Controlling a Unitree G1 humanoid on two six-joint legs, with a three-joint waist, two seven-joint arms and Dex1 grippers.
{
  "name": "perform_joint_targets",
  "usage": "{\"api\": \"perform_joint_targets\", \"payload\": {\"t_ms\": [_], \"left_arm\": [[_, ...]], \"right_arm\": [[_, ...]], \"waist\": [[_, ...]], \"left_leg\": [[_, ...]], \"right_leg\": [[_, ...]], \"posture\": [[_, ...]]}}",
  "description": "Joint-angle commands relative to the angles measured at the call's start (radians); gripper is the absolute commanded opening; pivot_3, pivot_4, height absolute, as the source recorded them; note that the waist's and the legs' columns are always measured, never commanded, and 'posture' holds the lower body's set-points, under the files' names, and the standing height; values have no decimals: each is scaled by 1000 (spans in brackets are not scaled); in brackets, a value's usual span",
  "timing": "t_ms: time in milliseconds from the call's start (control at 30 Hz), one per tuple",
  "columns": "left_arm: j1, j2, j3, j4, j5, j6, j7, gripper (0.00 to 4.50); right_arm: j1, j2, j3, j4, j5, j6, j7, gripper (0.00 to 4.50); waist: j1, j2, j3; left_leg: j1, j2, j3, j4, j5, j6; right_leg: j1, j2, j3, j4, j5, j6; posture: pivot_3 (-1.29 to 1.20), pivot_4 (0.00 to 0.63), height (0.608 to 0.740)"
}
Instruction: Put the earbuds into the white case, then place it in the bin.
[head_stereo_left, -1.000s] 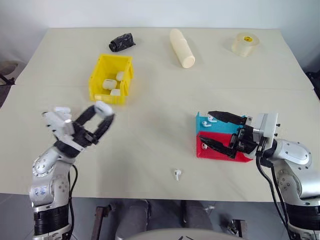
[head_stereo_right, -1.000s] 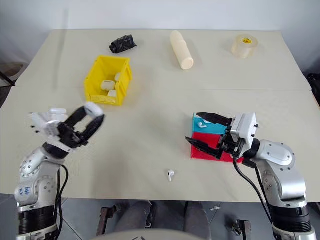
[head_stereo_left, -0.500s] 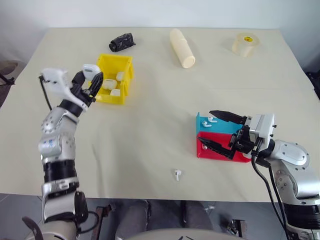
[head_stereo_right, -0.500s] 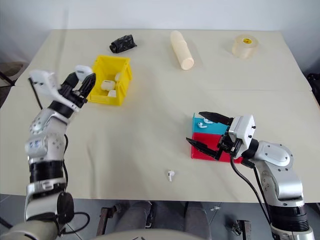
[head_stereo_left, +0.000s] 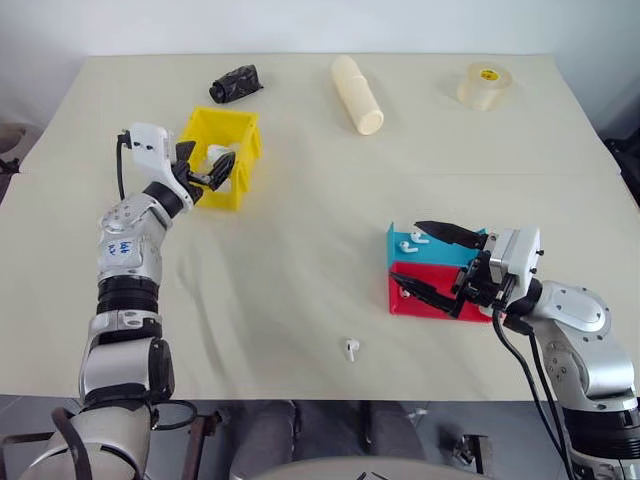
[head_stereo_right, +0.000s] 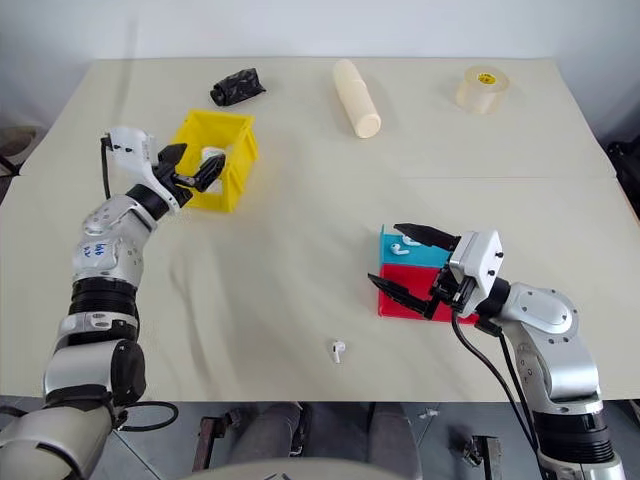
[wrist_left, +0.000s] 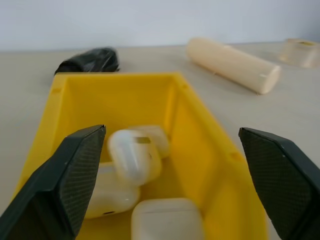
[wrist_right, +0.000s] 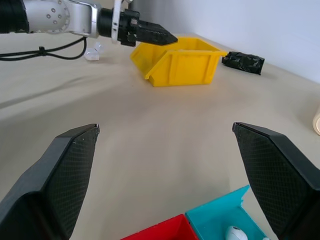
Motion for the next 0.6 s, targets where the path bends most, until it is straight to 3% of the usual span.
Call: {"api": "perform_joint_targets", "payload": {"t_ms": [33,167,267,433,600], "left_arm": [[136,77,20,-264,-122,87,-188,4484],[395,232,25,-525,-185,157,-396,4484],[571,281,69,-608,-178,65,-481,4484],[770,263,120,-713,-188,-65,-553,4484],[778,210,111,-734,-125,-115,-433,4484]], "right_arm": [[3,-33,-34,-6,8,-22,30,4500],[-9,-76,-47,45,17,-23,88,4500],[-23,-106,-51,93,20,-29,144,4500],[-33,-144,-67,145,44,-18,228,4500],[-39,-138,-77,219,17,-70,242,4500]], "waist": [[-8,0,0],[-11,0,0],[-4,1,0],[11,1,0],[23,1,0]], "left_leg": [[0,0,0,0,0,0],[0,0,0,-1,0,0],[1,0,0,-1,0,0],[2,0,-1,-1,0,0],[2,0,-1,-1,0,0]], "right_leg": [[0,0,0,0,0,0],[0,-1,1,-1,0,0],[1,-2,1,-2,-1,-1],[3,-4,-1,-6,-1,-2],[3,-4,-1,-6,-1,-2]], "posture": [[0,150,740],[0,150,740],[0,150,740],[0,150,740],[0,150,740]]}}
